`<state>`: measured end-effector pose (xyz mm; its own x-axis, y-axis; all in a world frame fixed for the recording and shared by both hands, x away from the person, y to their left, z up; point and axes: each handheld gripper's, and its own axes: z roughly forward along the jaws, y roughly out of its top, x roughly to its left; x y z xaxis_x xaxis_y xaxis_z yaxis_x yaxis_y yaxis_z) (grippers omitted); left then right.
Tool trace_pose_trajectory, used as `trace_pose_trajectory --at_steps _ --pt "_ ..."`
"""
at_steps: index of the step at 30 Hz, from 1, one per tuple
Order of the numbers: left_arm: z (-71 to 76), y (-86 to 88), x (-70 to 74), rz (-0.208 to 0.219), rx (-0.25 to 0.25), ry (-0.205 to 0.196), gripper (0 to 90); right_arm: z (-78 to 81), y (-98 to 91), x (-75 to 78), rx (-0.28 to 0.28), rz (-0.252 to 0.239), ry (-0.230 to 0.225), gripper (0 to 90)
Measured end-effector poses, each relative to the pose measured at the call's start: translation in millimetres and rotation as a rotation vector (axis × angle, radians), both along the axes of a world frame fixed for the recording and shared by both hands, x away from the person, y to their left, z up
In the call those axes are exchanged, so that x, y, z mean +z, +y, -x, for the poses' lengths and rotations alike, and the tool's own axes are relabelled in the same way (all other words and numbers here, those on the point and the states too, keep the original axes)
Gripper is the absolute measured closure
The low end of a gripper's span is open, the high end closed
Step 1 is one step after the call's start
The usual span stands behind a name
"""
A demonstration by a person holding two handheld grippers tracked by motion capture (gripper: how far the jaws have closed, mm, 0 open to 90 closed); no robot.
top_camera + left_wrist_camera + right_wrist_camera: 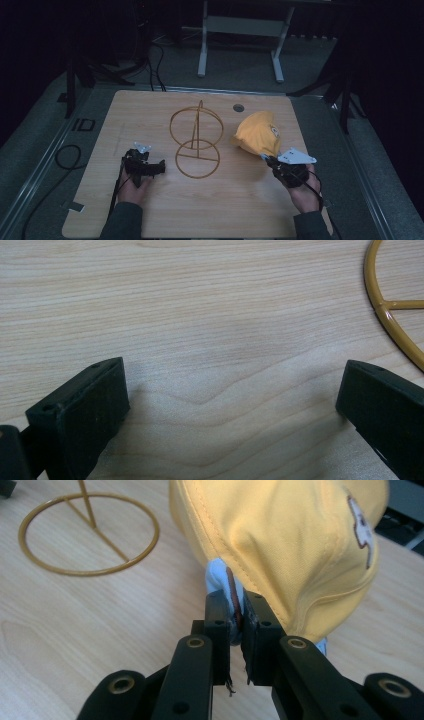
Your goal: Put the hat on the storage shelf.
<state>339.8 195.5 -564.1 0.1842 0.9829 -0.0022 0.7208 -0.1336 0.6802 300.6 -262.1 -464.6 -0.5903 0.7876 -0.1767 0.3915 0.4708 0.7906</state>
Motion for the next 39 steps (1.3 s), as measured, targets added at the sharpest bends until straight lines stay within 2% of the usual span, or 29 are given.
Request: trace_pose_trajectory --at_steps 11,22,26,30,34,39 --pt "-0.1 -0.2 -0.2 0.002 0.002 -0.003 0.4 -10.6 -14.1 28.0 -0.028 -0.017 -0.046 83.0" --pt "0.0 -0.1 -0.1 0.002 0.001 -0.002 0.4 -19.1 -21.9 52.9 -0.035 0.000 -0.091 83.3" --pt "0.0 -0.1 -0.1 0.001 0.001 -0.002 0.4 -22.1 -27.8 60.2 -0.048 -0.011 -0.101 83.3" --pt "0.0 -0.1 -0.1 0.002 0.001 -0.002 0.4 -24.0 -35.9 76.3 -0.060 -0.005 -0.129 83.3" --pt "-0.1 -0.1 -0.2 0.002 0.001 -0.003 0.4 -23.2 -36.7 85.3 -0.051 -0.001 -0.138 83.4" --pt "0.0 -0.1 -0.2 0.002 0.001 -0.003 0.4 -21.6 -26.4 83.7 -0.011 0.031 -0.125 83.3"
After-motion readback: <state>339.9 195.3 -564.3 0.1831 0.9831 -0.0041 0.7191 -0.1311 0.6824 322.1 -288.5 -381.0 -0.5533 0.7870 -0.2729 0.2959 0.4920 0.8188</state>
